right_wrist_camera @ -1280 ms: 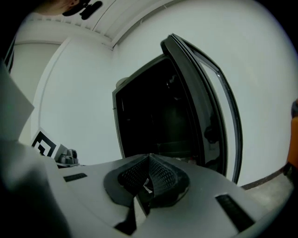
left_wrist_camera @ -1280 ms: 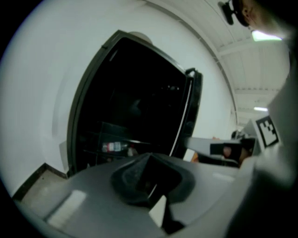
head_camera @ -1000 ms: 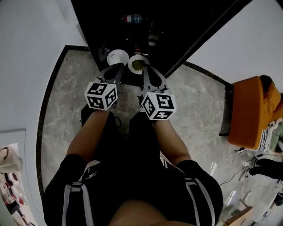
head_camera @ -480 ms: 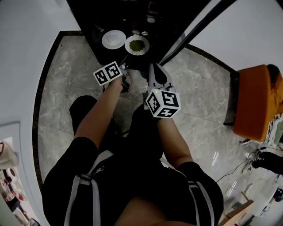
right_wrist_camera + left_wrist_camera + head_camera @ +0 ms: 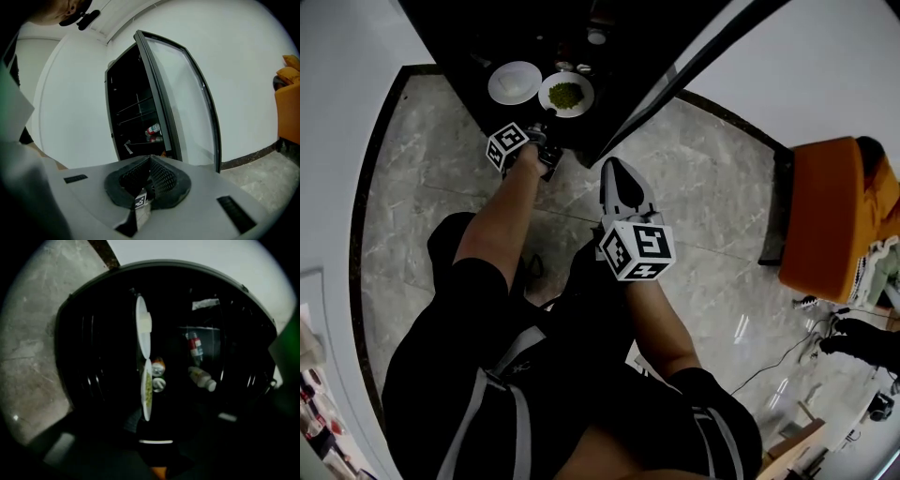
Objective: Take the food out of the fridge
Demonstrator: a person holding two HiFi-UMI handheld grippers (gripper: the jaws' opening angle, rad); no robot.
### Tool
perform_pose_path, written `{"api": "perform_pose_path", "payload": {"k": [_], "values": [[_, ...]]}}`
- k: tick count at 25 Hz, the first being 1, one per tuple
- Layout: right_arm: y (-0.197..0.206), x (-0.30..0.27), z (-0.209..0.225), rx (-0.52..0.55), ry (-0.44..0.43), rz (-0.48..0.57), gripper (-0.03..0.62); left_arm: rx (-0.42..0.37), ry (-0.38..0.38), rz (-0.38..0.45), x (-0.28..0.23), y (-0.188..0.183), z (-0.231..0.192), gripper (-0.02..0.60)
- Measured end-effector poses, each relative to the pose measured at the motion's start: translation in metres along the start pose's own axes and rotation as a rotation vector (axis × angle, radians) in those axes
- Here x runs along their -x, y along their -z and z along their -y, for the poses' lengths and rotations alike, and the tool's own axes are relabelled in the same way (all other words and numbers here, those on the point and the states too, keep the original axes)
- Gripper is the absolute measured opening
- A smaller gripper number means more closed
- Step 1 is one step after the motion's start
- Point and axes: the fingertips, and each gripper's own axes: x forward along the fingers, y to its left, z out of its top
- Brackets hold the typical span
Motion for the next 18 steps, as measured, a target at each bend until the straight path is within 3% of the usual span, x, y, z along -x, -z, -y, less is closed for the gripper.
{"api": "perform_pose_path", "payload": {"k": [3,5,9,18], "values": [[0.008,0.006,0.013,-0.021,0.020,-0.006,0.000,-0.011,-0.011,-0.007,-0.012,-0.001,0.001,0.097],[0.012,0.010,0.023,-0.034,0.033,-0.009,0.000,-0.001,-0.045,0.016,-0.014,0.000,-0.006,0.012],[0.018,0.014,0.039,-0.067,0.056,-0.001,0.000,0.020,-0.010,0.040,-0.010,0.003,-0.007,0.008],[0.019,0.008,0.038,-0.114,0.019,0.012,0.000,0.042,0.071,-0.001,0.031,0.019,0.018,0.006]]}}
